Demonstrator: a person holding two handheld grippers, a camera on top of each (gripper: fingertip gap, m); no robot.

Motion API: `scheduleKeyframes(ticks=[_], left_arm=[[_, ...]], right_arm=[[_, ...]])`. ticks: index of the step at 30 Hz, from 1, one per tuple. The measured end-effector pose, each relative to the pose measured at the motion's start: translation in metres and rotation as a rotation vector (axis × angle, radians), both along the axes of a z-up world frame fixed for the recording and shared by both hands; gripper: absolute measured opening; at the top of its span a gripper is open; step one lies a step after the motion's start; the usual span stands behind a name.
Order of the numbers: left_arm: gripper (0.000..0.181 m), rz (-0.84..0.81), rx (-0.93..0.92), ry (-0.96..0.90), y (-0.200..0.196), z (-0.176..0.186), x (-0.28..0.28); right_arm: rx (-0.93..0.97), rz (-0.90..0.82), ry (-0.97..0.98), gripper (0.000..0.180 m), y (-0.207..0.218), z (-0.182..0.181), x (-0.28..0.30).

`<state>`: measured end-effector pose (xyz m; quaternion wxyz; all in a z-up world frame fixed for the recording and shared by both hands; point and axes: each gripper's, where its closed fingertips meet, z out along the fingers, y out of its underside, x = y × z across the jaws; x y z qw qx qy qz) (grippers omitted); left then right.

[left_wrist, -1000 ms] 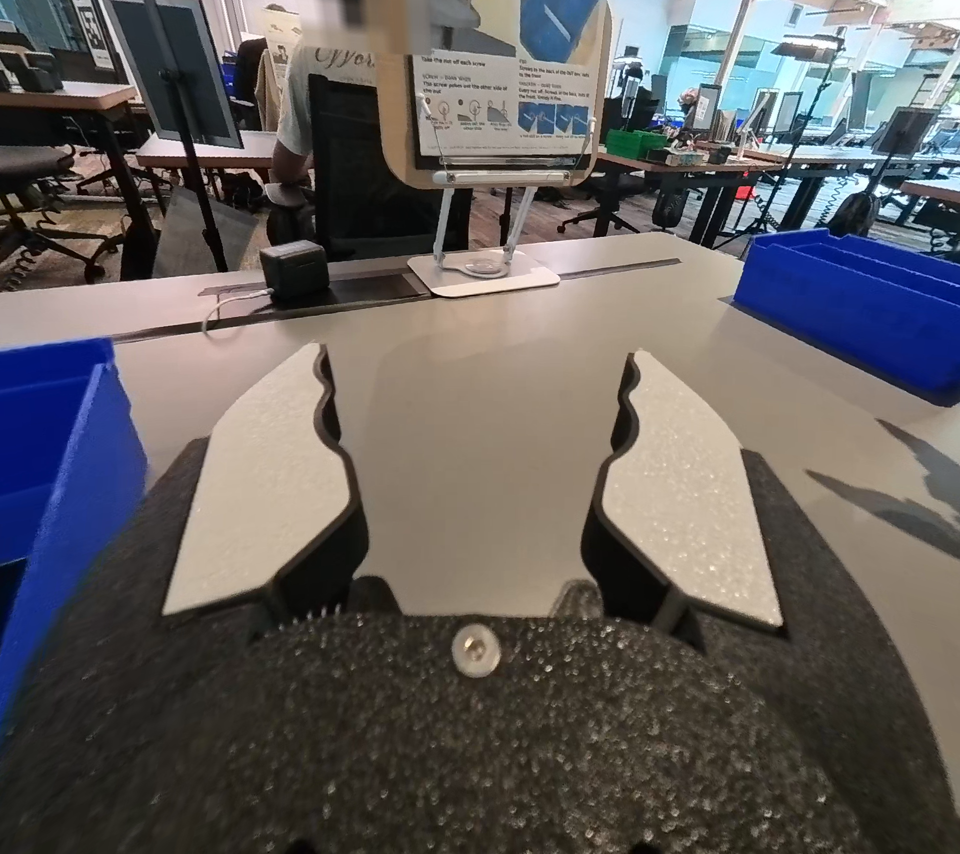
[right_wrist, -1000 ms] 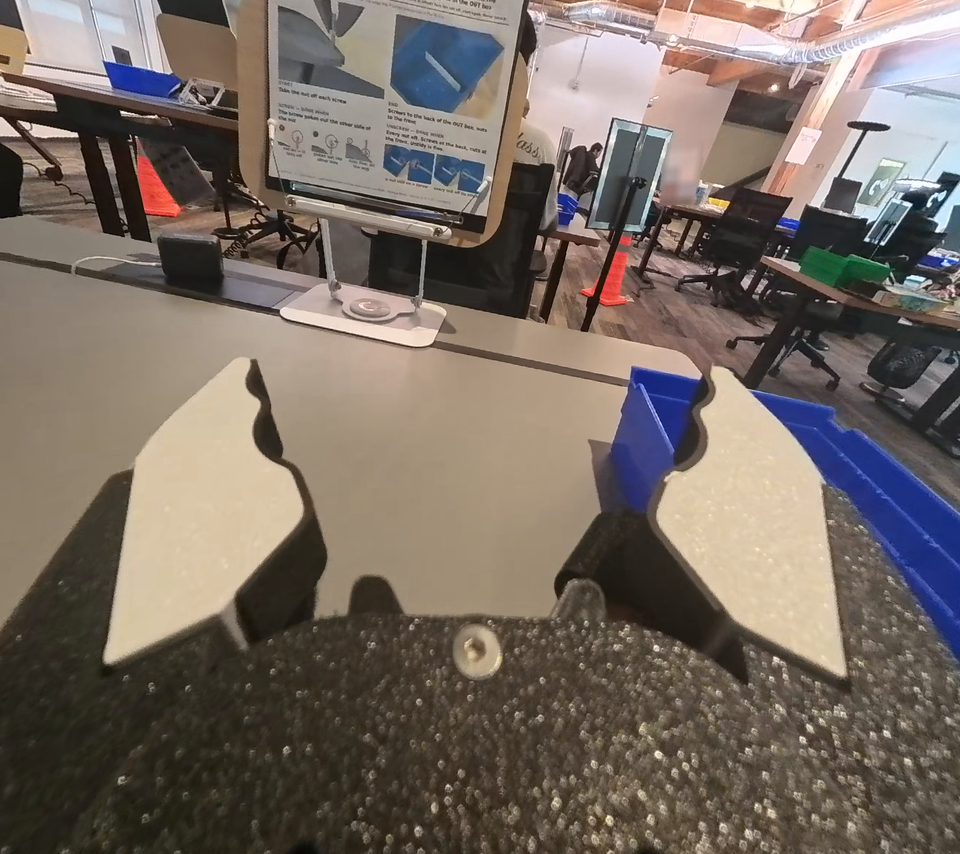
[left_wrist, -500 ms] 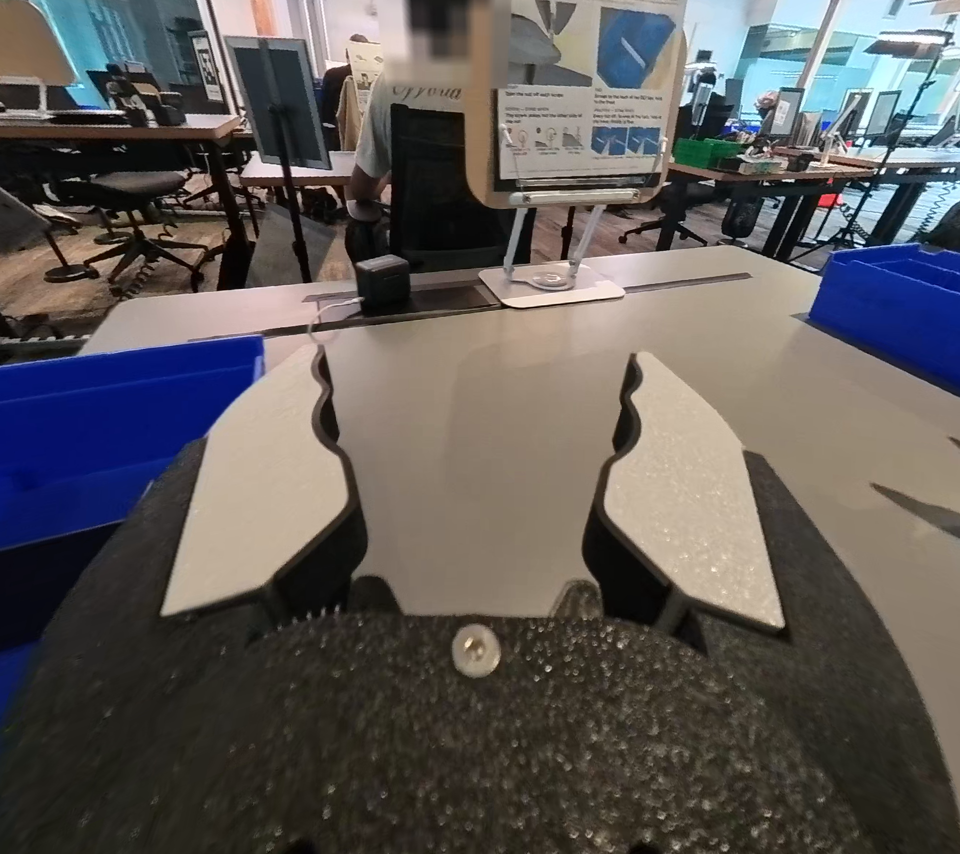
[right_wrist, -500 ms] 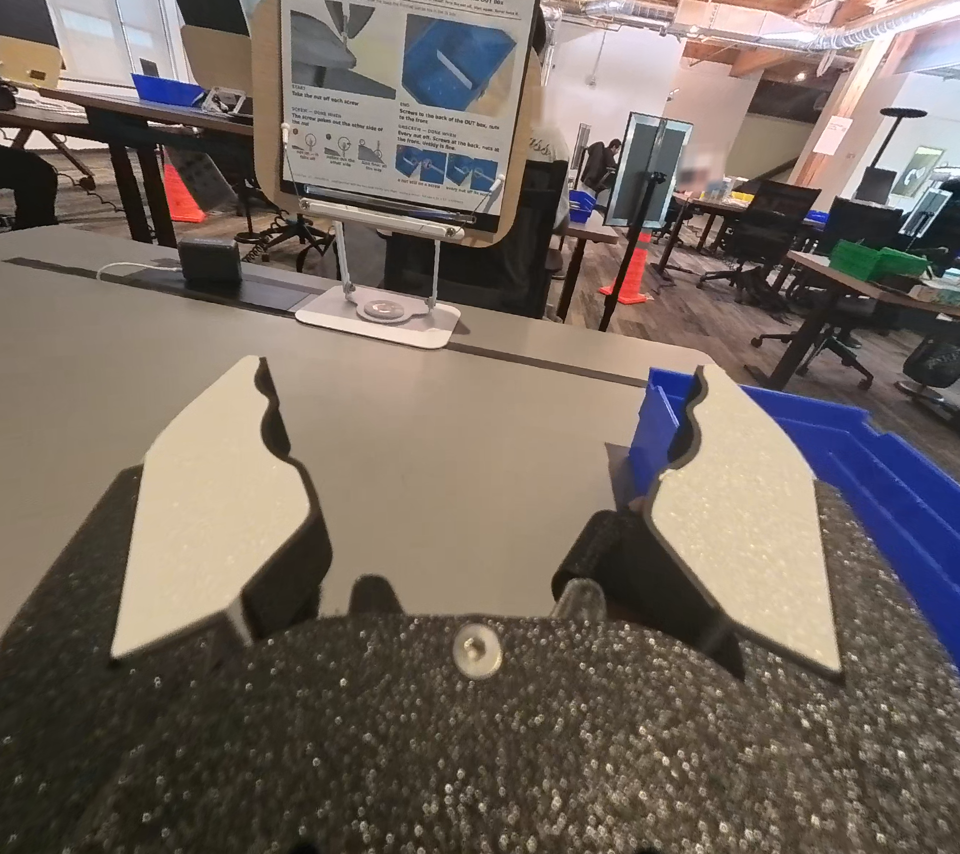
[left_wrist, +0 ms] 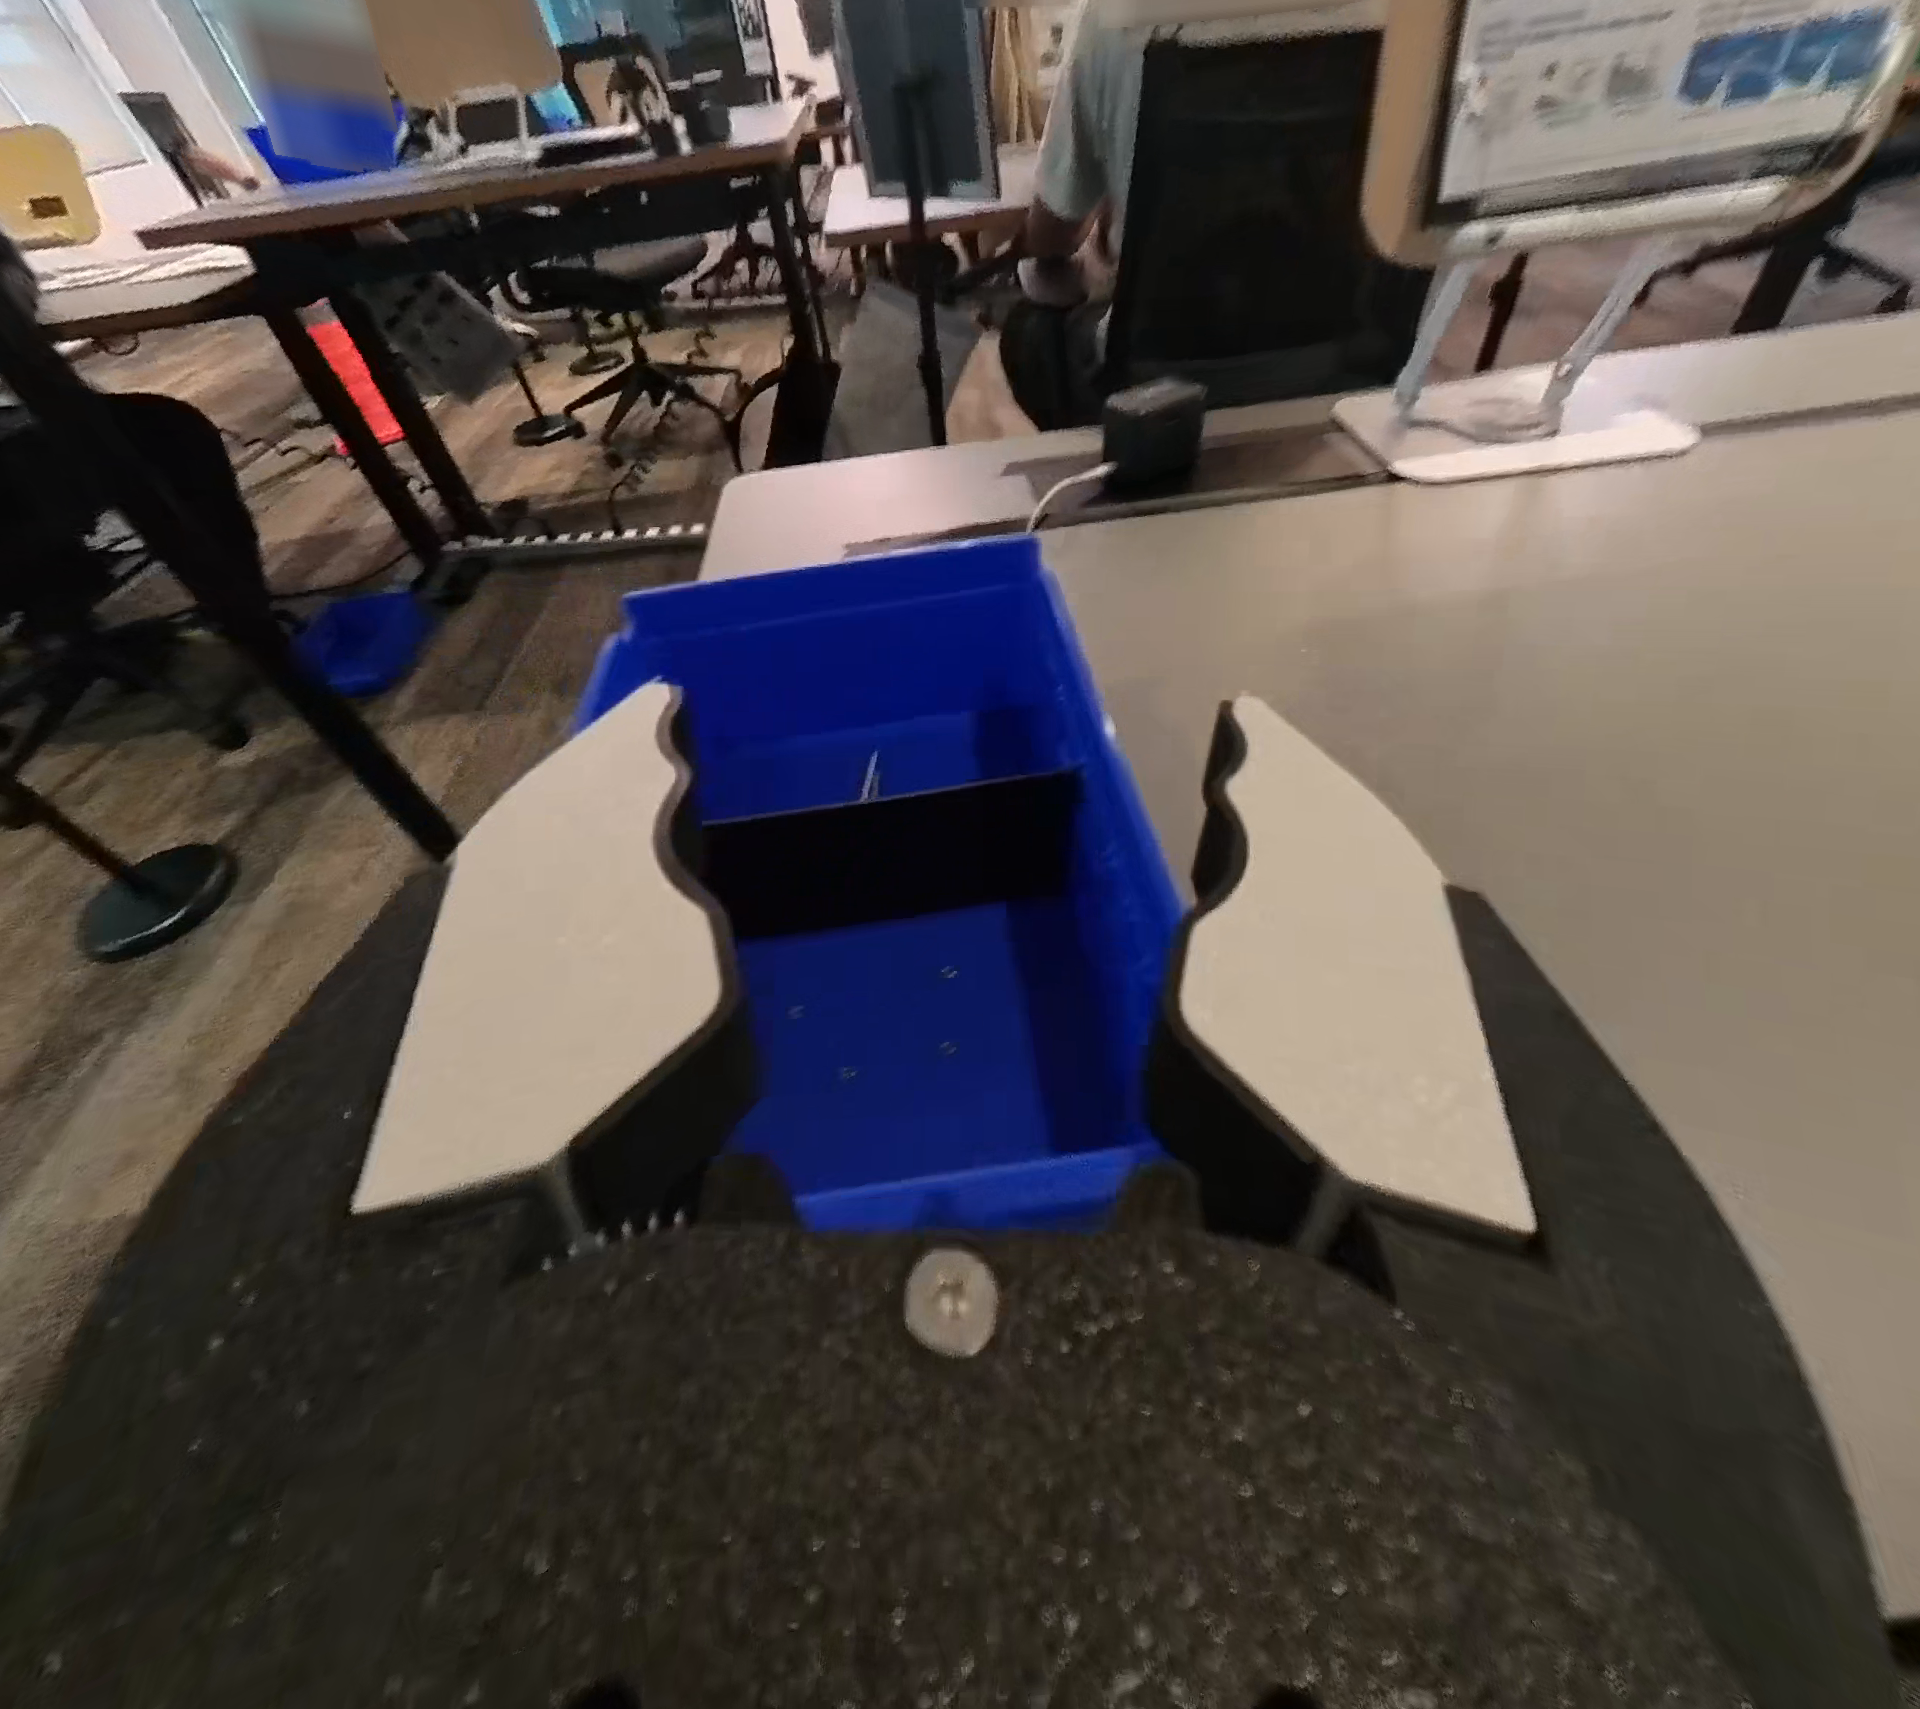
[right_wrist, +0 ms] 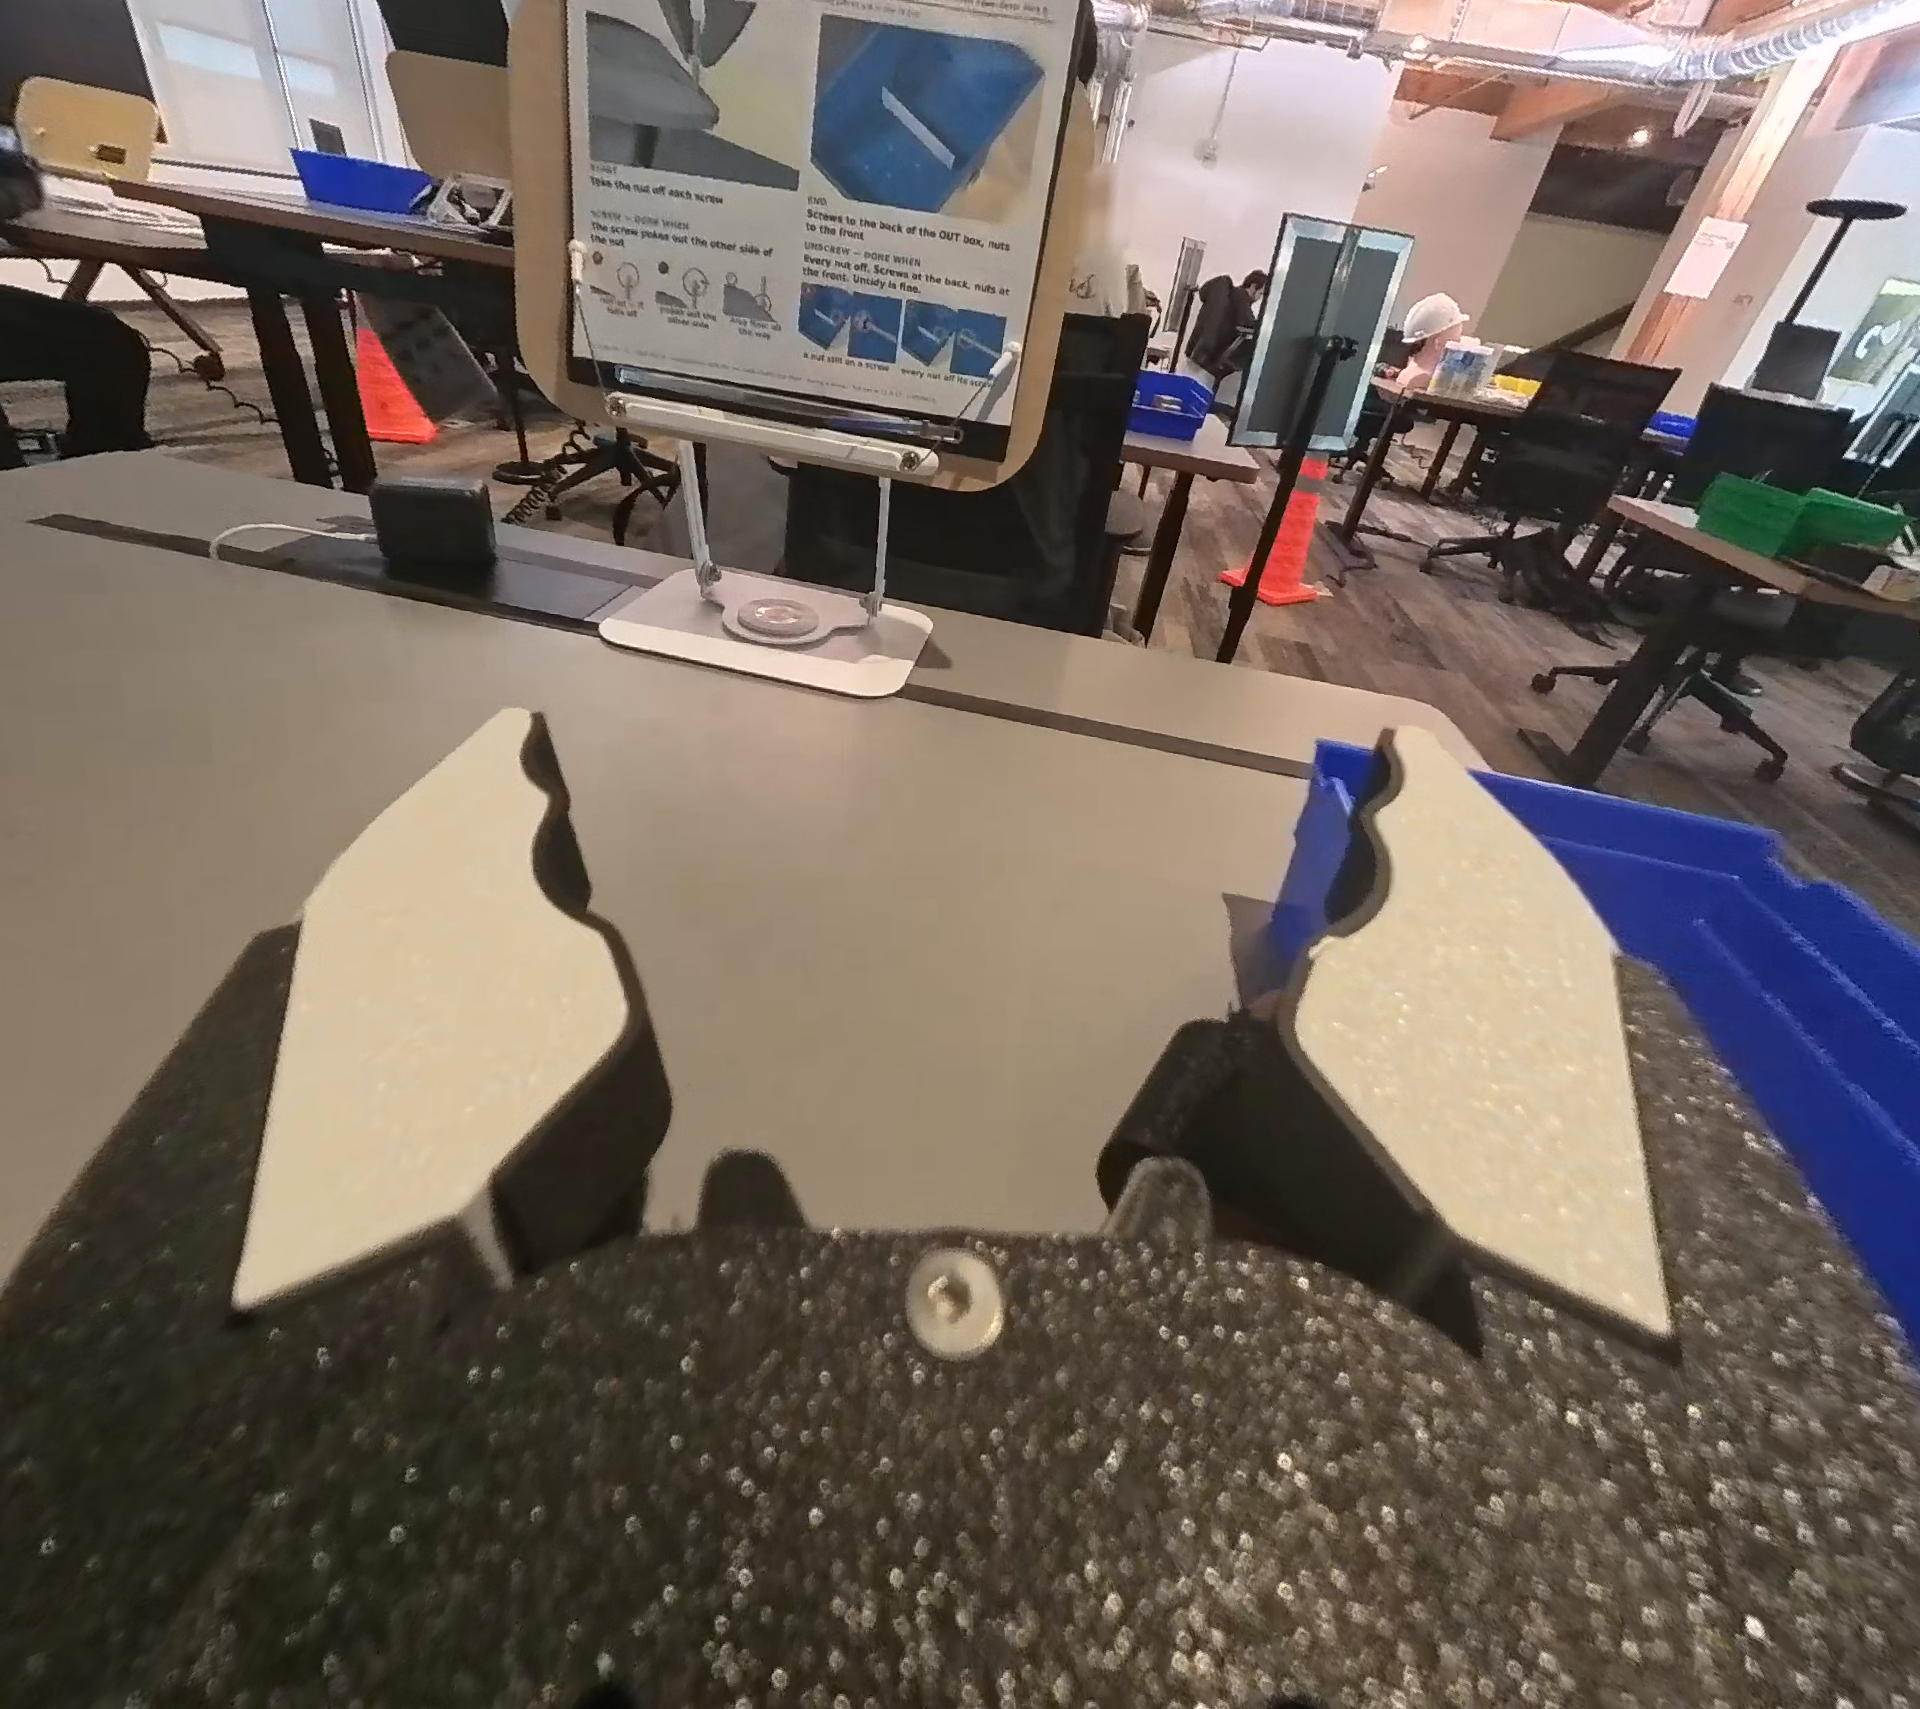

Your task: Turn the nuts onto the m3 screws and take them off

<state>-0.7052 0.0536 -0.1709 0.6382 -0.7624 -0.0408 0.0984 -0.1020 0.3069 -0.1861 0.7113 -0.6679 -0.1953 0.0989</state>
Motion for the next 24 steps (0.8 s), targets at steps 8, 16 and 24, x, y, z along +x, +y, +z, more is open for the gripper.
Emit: scheduleKeyframes(ticks=[8,16,24], left_arm=[[0.082,-0.018,-0.227,0.091,-0.008,-0.018,-0.038],[0.072,-0.105,-0.333,0.056,0.009,-0.041,-0.049],[0.065,-0.147,-0.374,0.019,0.03,-0.051,-0.06]], right_arm=[[-0.026,0.01,-0.009,0.138,0.015,-0.013,-0.009],[-0.053,-0.007,-0.033,0.138,0.034,-0.022,-0.016],[-0.076,-0.026,-0.04,0.138,0.049,-0.032,-0.024]])
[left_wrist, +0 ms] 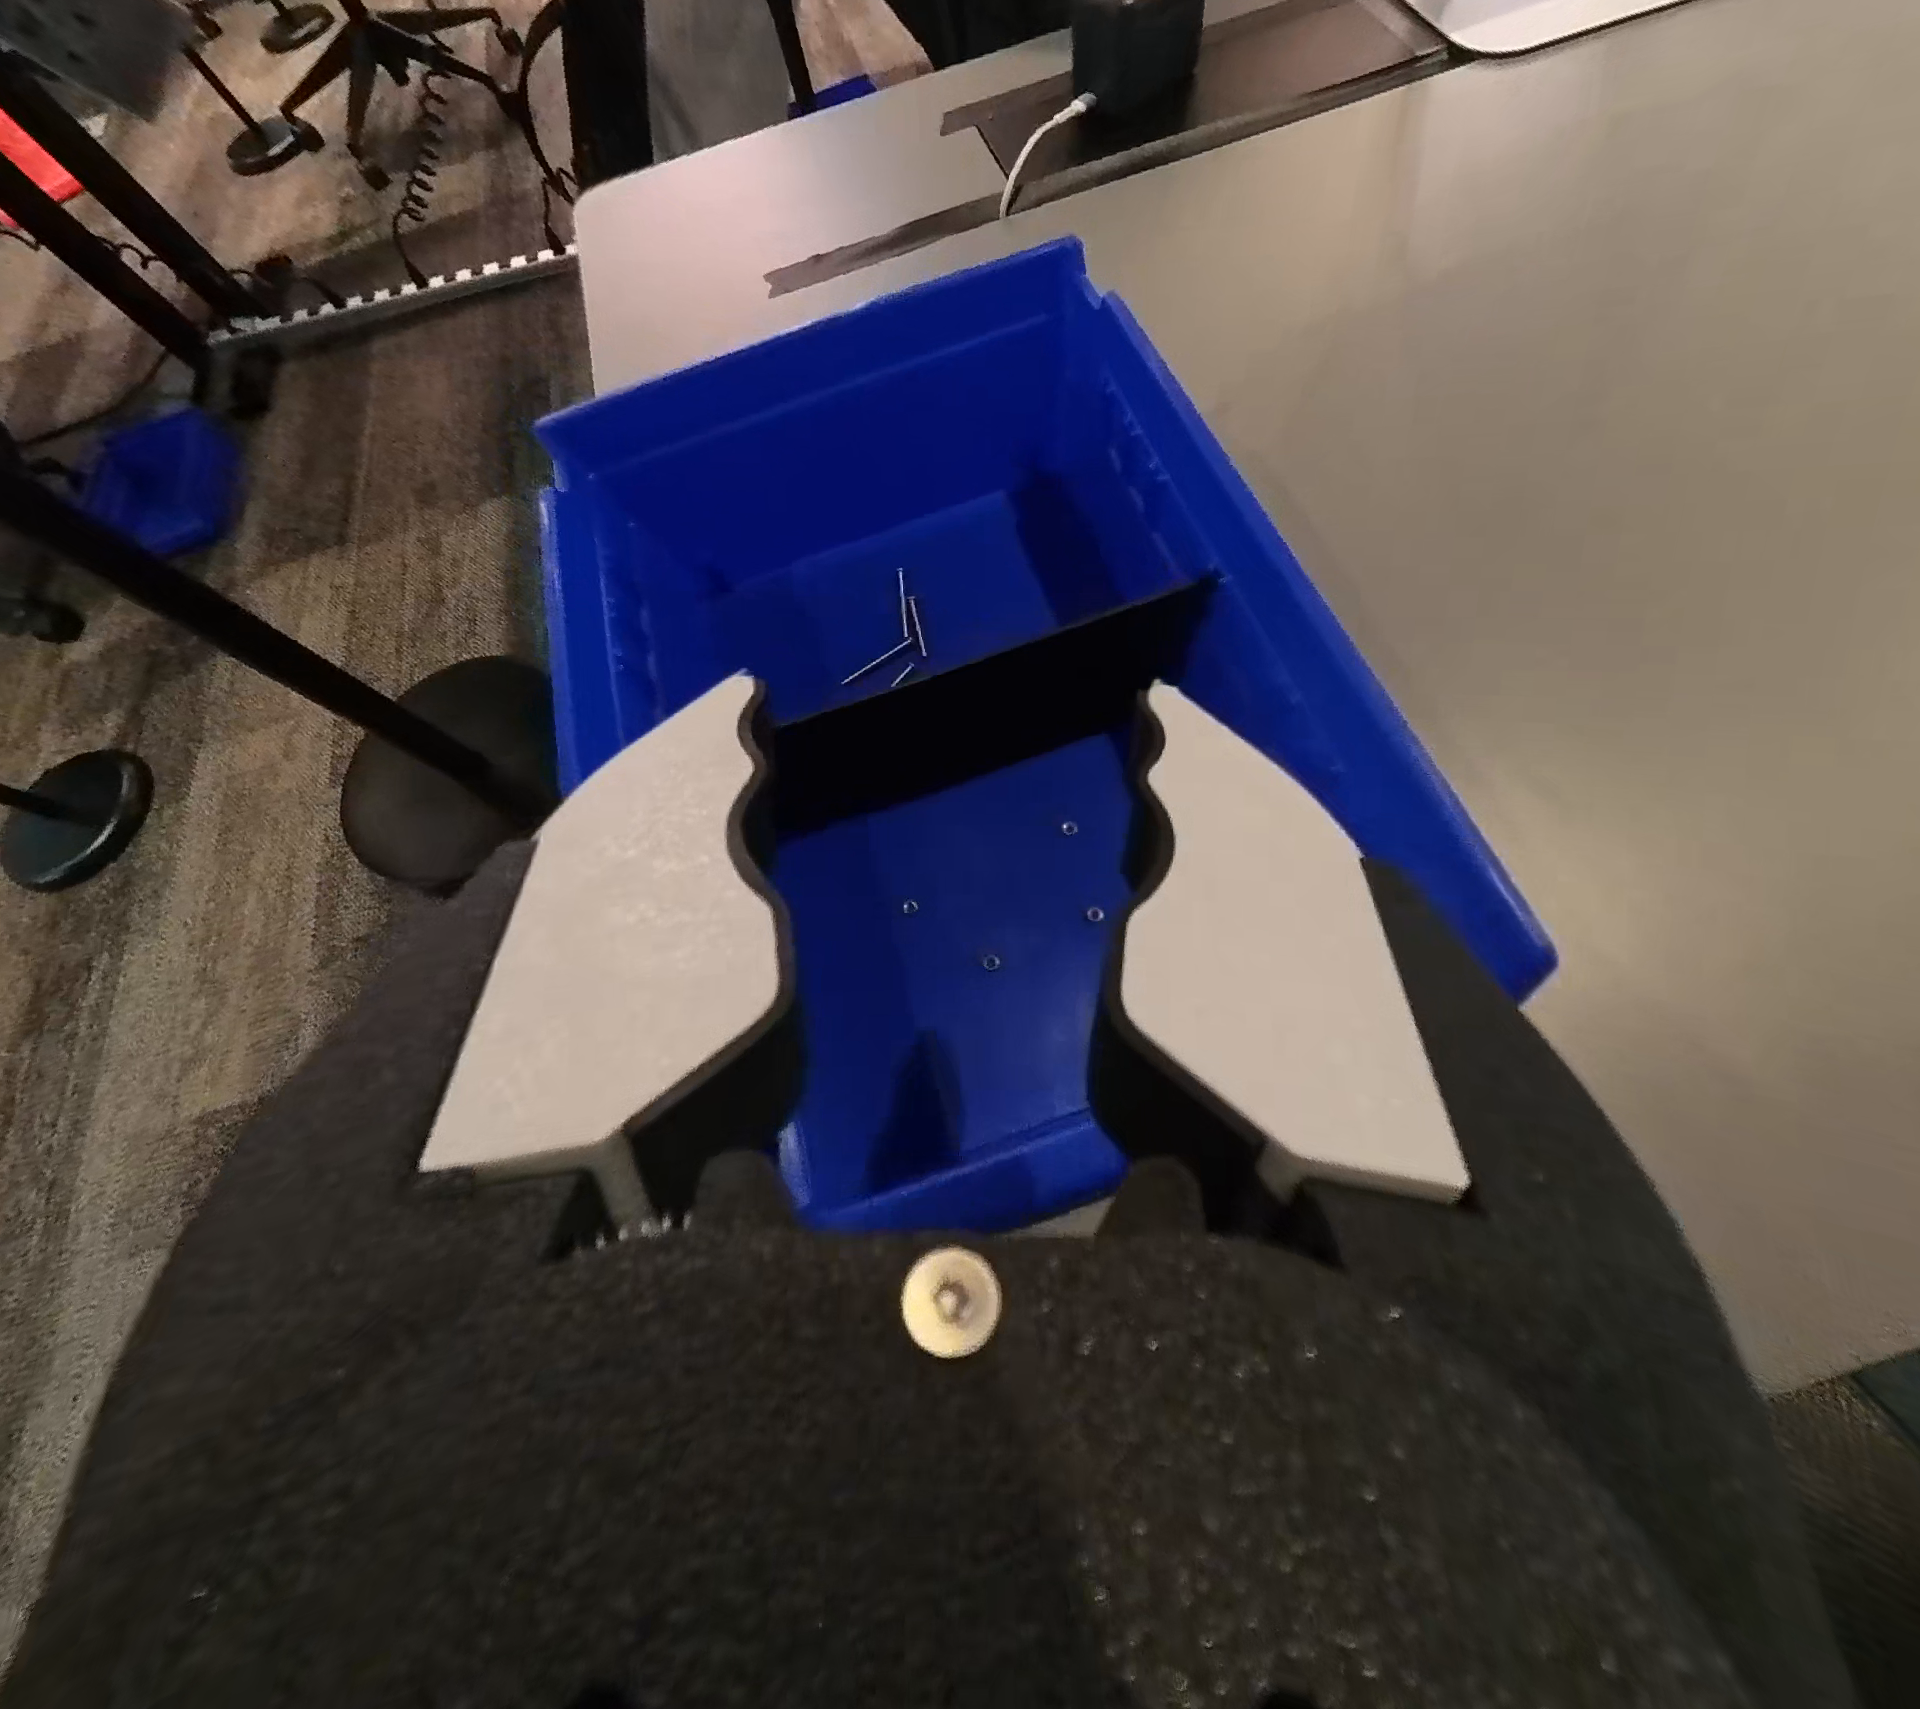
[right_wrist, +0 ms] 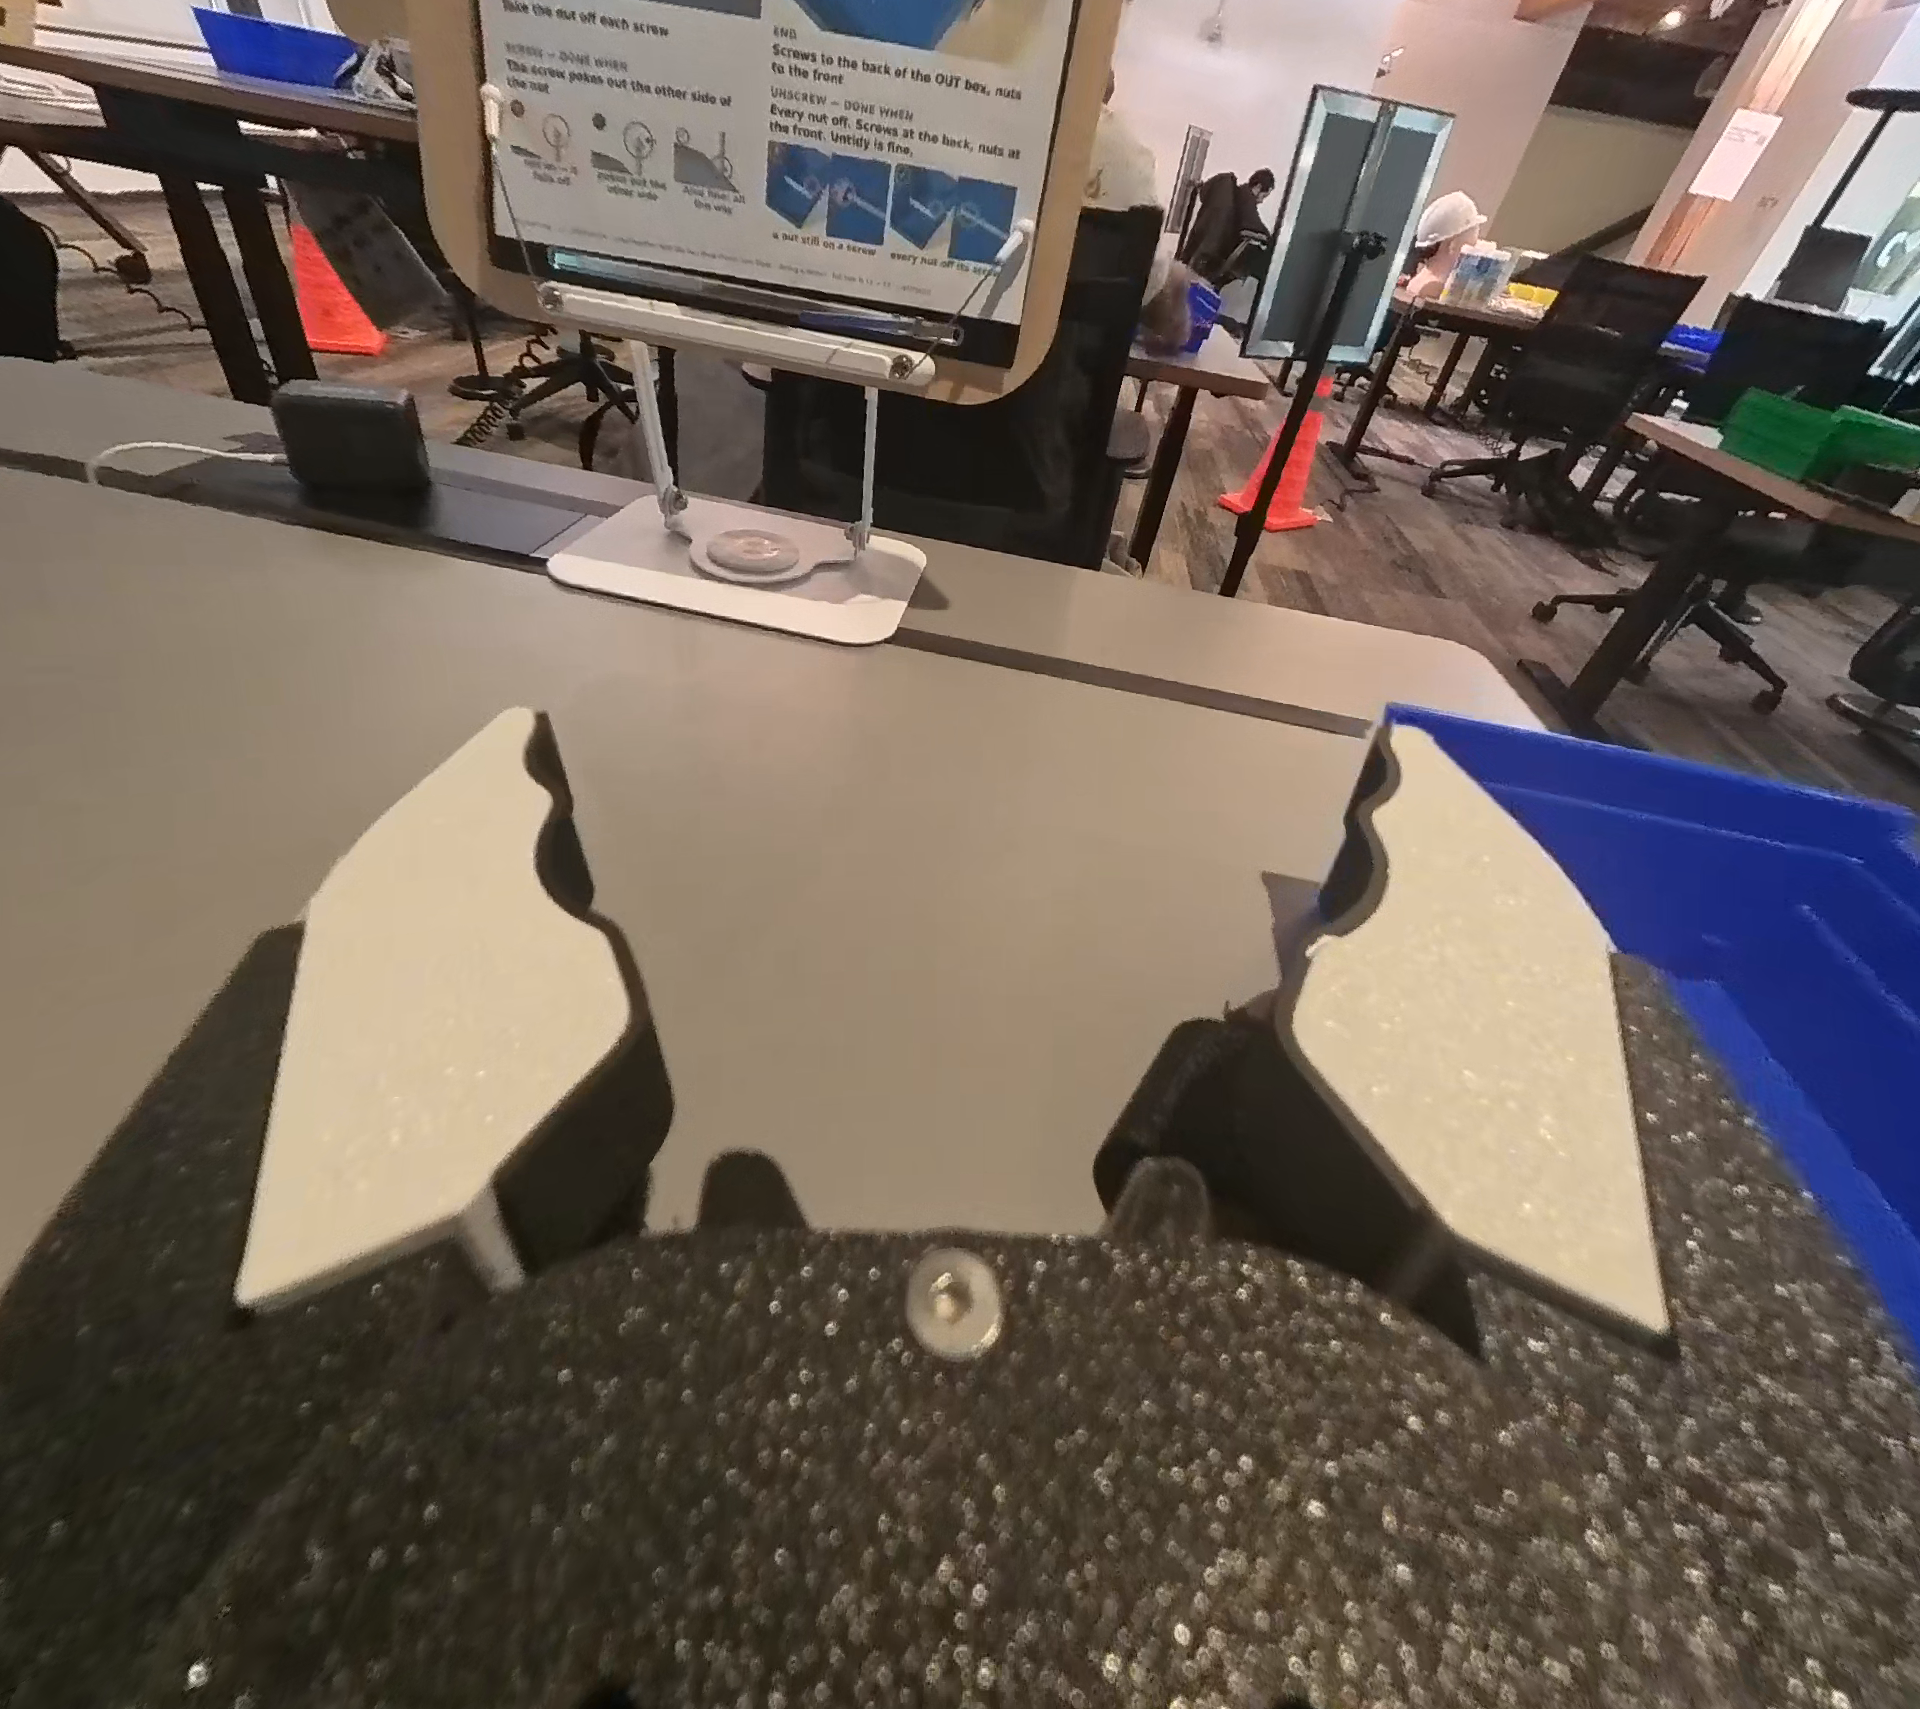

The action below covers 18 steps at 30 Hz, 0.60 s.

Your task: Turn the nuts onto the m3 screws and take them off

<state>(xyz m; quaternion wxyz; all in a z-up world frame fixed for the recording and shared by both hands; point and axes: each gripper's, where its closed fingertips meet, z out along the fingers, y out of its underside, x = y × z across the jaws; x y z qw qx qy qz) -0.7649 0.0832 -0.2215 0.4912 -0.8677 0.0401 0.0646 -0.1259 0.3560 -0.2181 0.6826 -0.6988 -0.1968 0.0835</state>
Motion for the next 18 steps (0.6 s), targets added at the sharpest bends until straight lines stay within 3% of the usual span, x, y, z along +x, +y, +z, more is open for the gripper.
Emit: scheduleKeyframes(ticks=[18], left_arm=[[0.063,-0.033,-0.1,-0.006,0.035,-0.006,-0.026]], right_arm=[[-0.034,-0.028,0.015,0.136,0.035,-0.02,-0.018]])
